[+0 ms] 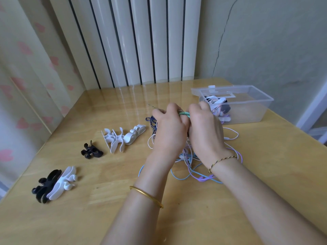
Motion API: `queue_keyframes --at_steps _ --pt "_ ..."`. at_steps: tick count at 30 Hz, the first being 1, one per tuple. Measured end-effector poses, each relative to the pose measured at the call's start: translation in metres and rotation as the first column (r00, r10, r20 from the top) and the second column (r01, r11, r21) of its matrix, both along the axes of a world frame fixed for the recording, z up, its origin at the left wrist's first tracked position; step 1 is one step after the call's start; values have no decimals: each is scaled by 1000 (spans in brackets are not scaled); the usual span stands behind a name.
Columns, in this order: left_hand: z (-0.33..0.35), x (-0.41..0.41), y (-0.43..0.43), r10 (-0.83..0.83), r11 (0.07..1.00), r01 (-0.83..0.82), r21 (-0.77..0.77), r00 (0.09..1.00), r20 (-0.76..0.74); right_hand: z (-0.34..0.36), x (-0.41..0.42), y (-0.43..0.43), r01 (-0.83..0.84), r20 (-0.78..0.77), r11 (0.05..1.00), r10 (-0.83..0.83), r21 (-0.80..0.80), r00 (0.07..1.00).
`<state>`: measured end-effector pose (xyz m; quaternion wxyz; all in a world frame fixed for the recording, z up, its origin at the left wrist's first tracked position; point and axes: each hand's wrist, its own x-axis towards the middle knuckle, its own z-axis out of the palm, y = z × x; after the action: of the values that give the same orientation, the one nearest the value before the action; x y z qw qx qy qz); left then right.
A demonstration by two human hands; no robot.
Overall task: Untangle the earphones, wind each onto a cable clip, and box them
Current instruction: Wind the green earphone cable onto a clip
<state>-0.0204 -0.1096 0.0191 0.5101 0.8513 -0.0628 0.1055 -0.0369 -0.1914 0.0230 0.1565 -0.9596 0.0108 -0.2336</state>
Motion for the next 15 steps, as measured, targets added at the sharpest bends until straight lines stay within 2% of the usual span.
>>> queue_keyframes --at_steps 5,15 --pt "-1 4 3 -26 1000 26 -8 1000 -11 -3 4 -1 -38 40 999 37 12 999" --pt "3 4 5 -45 999 45 -13 998 -49 -12 9 -2 -7 181 998 -4 63 984"
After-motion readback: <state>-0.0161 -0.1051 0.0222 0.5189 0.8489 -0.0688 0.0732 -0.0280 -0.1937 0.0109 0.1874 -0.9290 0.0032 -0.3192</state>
